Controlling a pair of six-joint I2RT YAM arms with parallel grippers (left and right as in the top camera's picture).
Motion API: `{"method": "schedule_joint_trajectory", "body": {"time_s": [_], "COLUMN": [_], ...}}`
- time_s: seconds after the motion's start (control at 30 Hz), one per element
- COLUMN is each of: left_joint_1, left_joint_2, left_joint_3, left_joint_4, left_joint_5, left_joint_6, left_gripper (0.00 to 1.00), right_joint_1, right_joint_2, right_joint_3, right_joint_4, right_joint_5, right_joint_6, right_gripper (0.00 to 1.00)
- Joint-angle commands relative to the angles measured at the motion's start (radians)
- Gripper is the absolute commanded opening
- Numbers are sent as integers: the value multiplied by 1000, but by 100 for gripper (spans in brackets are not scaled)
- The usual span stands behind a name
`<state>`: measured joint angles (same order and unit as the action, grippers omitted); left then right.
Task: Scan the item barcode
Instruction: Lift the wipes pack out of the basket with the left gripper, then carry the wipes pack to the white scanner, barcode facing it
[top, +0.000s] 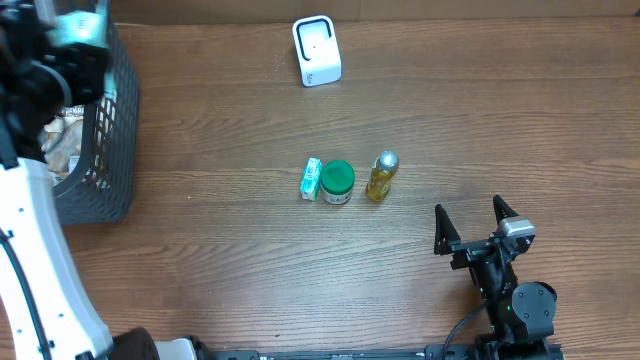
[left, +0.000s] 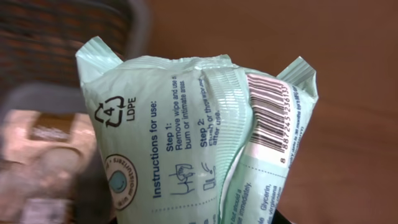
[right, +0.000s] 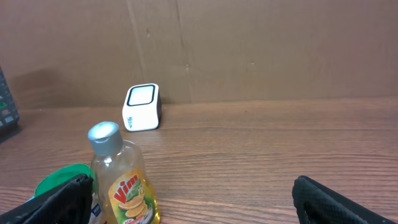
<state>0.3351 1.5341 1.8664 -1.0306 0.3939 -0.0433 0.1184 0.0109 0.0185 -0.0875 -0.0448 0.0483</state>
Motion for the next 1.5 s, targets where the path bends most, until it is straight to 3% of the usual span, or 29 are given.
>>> {"method": "schedule_joint_trajectory", "body": {"time_s": [0.0,0.27,0.83,1.47], "left_joint_1": [-101,-291,-660,-787], "left_joint_2": [-18,-13,122,285], "left_joint_3": [19,18,18,18], "left_joint_4": [-43,-110,-216,-254], "left_joint_5": [32,156,55,18], "left_joint_6": [-18,-137,-137,-145], "left_gripper": [6,4,4,4], "right_joint_1": [-3,-3,-3,-3], "right_joint_2": [-8,-8,-8,-8], "right_joint_3": [-11,-11,-11,-11], "right_joint_4": [6,6,6,6], "right_joint_5": [5,5,5,5], "right_joint_6": [-8,-8,-8,-8], "right_gripper": [100,100,100,100]}}
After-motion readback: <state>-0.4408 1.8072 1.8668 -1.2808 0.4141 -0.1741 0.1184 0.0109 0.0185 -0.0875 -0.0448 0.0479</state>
